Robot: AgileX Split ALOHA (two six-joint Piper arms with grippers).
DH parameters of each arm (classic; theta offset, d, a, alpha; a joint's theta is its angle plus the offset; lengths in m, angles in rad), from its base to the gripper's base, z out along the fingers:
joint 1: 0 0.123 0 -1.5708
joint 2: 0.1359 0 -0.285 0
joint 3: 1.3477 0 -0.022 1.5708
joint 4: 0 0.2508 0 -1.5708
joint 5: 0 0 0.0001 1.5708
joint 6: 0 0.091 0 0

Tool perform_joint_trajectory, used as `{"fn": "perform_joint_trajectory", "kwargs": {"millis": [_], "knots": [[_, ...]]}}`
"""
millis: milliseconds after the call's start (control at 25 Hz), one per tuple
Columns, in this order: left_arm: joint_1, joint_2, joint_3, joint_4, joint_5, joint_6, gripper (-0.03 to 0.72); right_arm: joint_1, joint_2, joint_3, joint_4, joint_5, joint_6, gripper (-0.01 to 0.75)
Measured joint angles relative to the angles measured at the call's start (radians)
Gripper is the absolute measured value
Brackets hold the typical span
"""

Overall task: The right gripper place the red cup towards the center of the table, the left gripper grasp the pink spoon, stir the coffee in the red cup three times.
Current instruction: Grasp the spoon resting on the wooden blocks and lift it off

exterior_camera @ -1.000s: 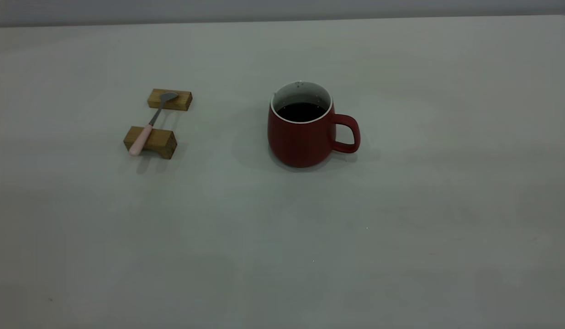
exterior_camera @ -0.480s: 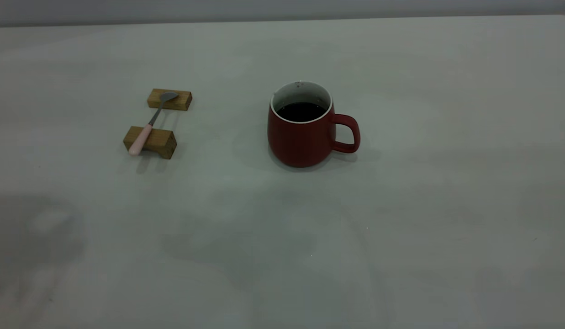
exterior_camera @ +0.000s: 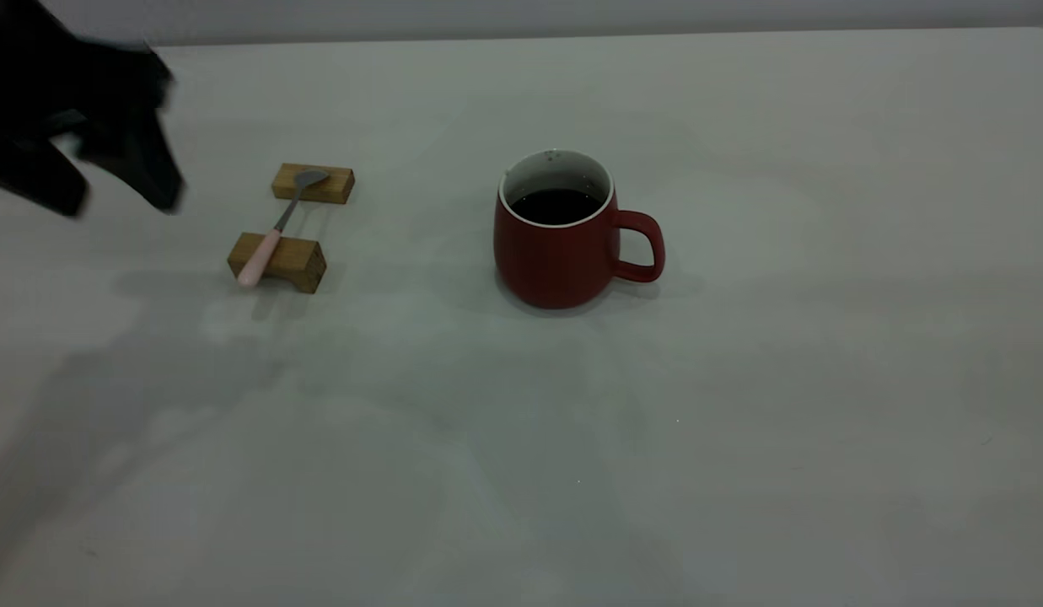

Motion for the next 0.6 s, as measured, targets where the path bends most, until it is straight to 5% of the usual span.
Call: {"fn": "perform_joint_trajectory", "kwargs": {"millis": [600], "knots": [[-0.024,0.372,-0.222,-0.002,-0.058,0.025,0.636,0.0,0.0,0.0,0.001,0.0,0.0,0.592]]}}
